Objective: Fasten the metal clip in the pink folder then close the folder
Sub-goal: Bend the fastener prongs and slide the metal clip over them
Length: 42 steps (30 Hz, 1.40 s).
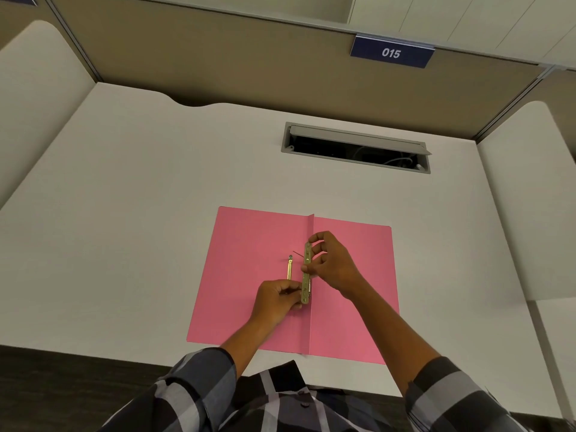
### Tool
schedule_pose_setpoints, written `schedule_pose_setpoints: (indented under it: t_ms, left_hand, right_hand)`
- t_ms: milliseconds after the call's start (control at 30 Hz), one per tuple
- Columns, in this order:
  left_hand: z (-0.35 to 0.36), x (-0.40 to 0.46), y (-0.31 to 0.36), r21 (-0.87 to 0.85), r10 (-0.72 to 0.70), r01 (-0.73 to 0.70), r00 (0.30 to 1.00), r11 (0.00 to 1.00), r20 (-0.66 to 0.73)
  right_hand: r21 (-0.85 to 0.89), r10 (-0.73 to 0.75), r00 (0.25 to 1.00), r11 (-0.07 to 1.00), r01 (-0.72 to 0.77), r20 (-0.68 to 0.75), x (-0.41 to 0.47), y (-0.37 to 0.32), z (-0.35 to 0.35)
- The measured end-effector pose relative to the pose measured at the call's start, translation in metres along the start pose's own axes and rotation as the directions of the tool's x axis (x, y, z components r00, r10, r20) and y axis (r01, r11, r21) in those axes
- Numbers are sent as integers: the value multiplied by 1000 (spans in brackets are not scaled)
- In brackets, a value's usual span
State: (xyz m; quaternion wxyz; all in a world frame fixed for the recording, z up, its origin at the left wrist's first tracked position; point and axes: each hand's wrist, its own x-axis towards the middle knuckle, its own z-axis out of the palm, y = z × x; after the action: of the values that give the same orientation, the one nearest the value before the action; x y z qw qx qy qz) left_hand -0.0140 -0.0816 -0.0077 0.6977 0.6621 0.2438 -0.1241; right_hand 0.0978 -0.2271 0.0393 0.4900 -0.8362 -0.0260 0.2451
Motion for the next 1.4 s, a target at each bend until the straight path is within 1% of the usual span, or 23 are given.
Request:
schedule_pose_setpoints:
  t_ms: [100, 233, 400, 500, 700, 967, 1400]
  left_hand:
    - [-6, 6, 2, 13, -28, 28, 1000, 1000, 0]
    - [-11, 23, 19, -9, -43, 42, 995, 999, -88]
    - [-9, 42, 43, -114, -19, 4, 990, 994, -136]
    - [-7, 49, 47, -147, -8, -9, 993, 989, -117]
    - [-2, 49, 45, -130, 18, -21, 999, 991, -28]
    - [6, 46, 47, -179, -22, 20, 1000, 984, -13]
    - [7, 49, 44, -120, -14, 11, 1000, 993, -24]
  right_hand:
    - [14, 7, 1000, 1000, -7, -30, -1, 3, 3]
    - [24, 12, 998, 1000, -11, -61, -1, 5, 5]
    - [3, -19, 999, 1000, 19, -46, -3, 9, 9]
    - [-9, -39, 998, 999, 39, -49, -5, 11, 9]
    - [-8, -64, 997, 998, 63, -44, -6, 8, 6]
    - [-5, -72, 996, 997, 72, -47, -9, 12, 2]
    - [-27, -93, 995, 995, 92, -46, -8, 10, 1]
